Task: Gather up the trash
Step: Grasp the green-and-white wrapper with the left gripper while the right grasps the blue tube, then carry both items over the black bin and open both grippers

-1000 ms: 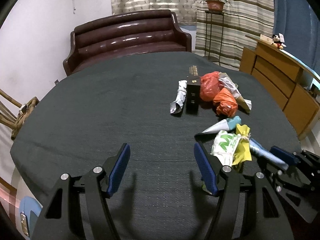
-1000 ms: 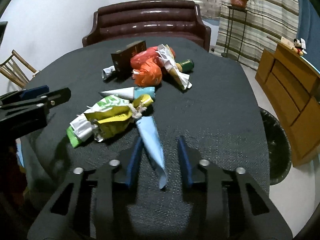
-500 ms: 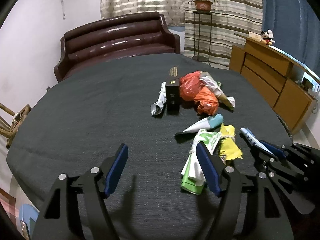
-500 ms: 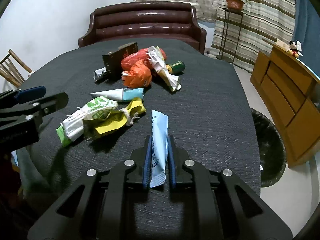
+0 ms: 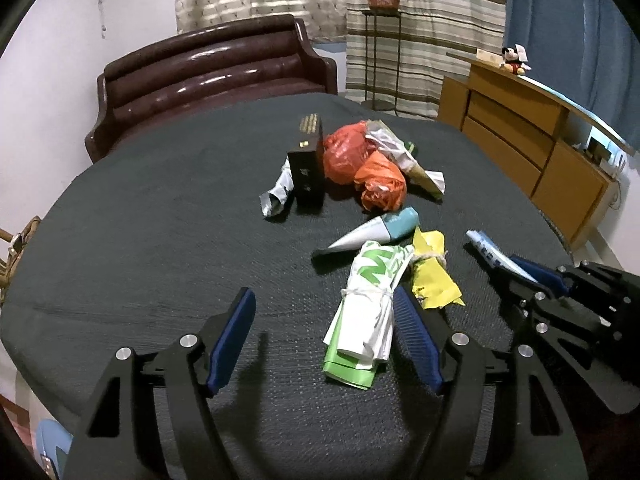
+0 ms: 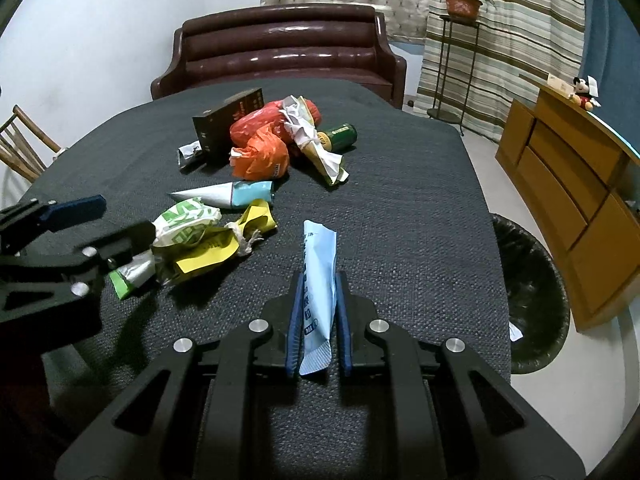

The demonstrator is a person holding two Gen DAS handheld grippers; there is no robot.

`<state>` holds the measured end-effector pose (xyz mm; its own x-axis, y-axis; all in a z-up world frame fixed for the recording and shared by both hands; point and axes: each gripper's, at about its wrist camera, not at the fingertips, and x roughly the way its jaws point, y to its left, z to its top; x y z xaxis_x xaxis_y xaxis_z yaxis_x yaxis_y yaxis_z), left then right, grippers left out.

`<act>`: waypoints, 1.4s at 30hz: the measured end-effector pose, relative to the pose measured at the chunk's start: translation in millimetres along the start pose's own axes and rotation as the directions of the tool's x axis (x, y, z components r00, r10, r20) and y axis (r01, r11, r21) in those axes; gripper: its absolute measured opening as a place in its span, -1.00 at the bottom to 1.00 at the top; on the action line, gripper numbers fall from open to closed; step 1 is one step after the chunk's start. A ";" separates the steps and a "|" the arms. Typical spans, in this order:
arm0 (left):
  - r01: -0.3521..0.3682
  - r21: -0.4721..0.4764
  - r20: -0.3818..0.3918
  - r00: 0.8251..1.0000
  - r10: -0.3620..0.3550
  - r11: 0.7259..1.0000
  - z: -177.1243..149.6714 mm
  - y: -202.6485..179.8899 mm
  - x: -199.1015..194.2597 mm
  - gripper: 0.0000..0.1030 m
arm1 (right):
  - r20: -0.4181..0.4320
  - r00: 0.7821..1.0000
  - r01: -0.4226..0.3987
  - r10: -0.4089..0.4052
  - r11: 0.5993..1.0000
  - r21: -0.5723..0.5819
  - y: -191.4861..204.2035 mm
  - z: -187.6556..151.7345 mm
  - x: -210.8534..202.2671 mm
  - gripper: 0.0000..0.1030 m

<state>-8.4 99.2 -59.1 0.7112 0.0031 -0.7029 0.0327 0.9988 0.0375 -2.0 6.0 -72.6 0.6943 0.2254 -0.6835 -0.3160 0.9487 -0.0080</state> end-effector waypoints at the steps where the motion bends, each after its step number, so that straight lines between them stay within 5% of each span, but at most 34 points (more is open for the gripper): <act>1: -0.001 0.001 -0.003 1.000 0.001 1.000 -0.7 -0.7 1.7 0.35 | 0.001 1.000 0.001 -0.001 1.000 0.000 -0.1 -0.3 -0.4 -0.70; 6: 0.007 0.014 0.005 1.000 -0.007 1.000 -0.5 -3.8 5.3 0.34 | 0.000 1.000 0.005 -0.005 1.000 0.006 -1.7 -0.1 0.6 -0.70; 12: 0.066 0.005 -0.020 0.998 -0.066 0.998 -2.7 -4.6 11.4 0.07 | -0.001 1.000 0.004 -0.004 1.000 0.008 -1.9 -0.4 1.4 -0.70; 16: 0.074 0.014 -0.035 0.997 -0.074 0.997 -4.4 -6.7 16.5 -0.30 | -0.001 1.000 0.004 -0.004 1.000 0.007 -2.1 -0.4 1.3 -0.70; 32: -0.017 0.033 0.113 0.993 0.013 0.999 3.9 -9.0 -14.8 -0.37 | 0.032 0.999 0.014 -0.015 1.000 0.028 -10.6 2.6 -5.6 -0.71; 42: 0.038 0.032 0.196 0.980 -0.044 0.999 41.5 -32.7 -25.6 -0.37 | 0.096 0.990 0.096 -0.105 0.991 0.093 -53.3 22.1 -24.7 -0.71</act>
<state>1.5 64.4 -12.9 0.8332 -0.0503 -0.5507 0.0824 0.9960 0.0337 11.9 -45.2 -39.1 0.7824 0.1453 -0.6056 -0.1867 0.9824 -0.0056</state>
